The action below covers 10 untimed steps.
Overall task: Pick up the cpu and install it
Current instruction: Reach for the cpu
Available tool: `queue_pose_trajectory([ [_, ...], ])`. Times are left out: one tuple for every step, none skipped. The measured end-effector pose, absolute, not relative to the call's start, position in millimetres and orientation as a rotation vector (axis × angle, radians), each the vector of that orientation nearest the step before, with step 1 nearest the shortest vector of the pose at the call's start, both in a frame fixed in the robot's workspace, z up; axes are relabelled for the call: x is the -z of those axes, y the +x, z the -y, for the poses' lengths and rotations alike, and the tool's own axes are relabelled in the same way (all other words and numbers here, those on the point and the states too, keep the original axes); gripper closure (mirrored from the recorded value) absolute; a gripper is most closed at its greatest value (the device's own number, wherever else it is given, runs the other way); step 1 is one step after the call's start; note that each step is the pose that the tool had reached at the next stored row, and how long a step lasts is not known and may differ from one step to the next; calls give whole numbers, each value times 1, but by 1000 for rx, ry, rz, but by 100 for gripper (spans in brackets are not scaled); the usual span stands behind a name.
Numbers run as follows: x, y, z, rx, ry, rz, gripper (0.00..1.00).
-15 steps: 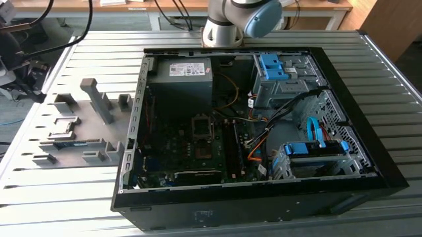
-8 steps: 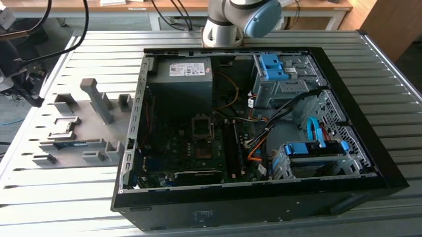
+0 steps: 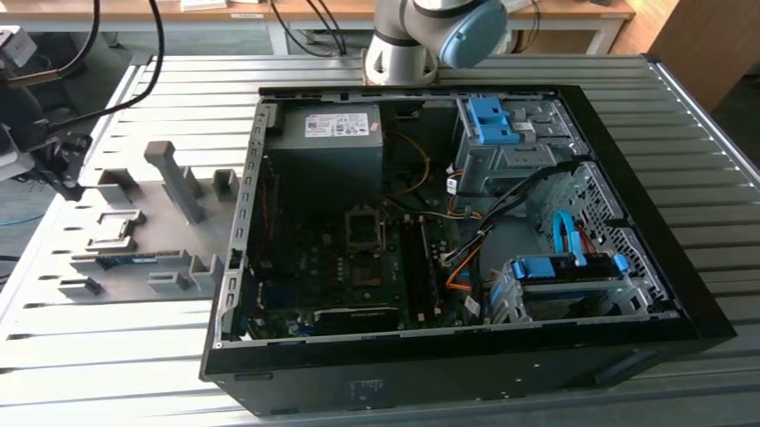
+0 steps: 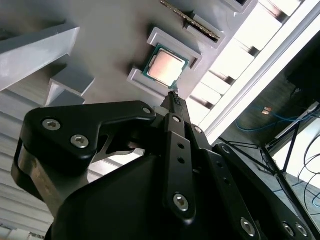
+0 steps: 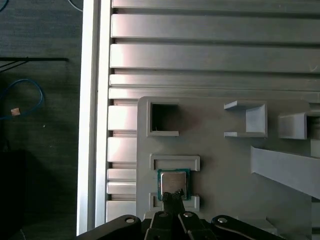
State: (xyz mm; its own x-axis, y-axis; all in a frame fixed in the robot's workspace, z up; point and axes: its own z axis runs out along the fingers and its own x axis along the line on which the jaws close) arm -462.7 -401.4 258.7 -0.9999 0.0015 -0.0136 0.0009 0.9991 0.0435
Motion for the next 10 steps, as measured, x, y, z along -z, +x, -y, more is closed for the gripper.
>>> queue_pose_trajectory([
  [-257,-463,402,-68,2,-3127,90],
  [-255,-463,402,-68,2,-3127,90],
  [-253,-463,402,-68,2,-3127,90],
  [-251,-463,402,-68,2,-3127,90],
  [-250,-463,402,-68,2,-3127,90],
  [-248,-463,403,-68,2,-3127,90],
  [-246,-463,403,-68,2,-3127,90],
  [-244,-463,403,-68,2,-3127,90],
  [-242,-463,403,-68,2,-3127,90],
  [-240,-463,403,-68,2,-3127,90],
])
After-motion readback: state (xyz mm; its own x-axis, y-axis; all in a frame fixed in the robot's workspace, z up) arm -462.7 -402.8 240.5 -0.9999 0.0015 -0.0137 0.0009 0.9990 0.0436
